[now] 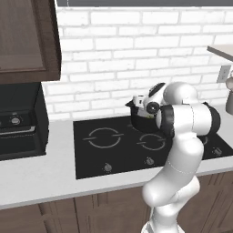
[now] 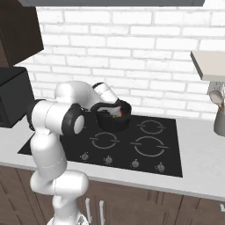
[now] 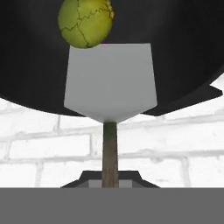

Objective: Put the lime and bell pepper in the pot. Retrieve the spatula and lightly stir the vegetables in the pot.

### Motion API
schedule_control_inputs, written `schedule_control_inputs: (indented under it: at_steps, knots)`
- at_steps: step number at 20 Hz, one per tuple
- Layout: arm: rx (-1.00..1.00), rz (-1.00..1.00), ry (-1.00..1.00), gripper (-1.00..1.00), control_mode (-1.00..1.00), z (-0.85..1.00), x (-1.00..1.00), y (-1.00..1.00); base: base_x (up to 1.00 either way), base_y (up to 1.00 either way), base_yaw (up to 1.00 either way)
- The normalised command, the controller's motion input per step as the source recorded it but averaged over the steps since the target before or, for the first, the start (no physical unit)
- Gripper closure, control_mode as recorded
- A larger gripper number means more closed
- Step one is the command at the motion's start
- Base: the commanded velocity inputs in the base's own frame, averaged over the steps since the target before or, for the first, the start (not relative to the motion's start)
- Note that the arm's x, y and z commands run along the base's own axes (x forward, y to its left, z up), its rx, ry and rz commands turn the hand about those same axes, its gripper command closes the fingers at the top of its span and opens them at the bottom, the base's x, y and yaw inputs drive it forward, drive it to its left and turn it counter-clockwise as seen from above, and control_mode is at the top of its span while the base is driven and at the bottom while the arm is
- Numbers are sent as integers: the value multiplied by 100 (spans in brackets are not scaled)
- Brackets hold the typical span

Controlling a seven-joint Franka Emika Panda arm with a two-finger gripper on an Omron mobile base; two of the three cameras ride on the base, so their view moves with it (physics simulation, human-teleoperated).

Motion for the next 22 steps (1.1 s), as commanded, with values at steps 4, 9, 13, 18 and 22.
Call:
schedule_control_inputs:
  at_steps: [4,9,13,18,22]
  knots:
    - [0,0,-16,100,-100,35,0,0,0,0,0]
    - [0,0,1,100,-100,21,0,-5,0,0,0]
    - [0,0,15,100,-100,13,0,-15,0,0,0]
    - [0,0,12,100,-100,2,-5,-10,0,0,0]
    - [0,0,13,100,-100,-15,-2,-1,0,0,0]
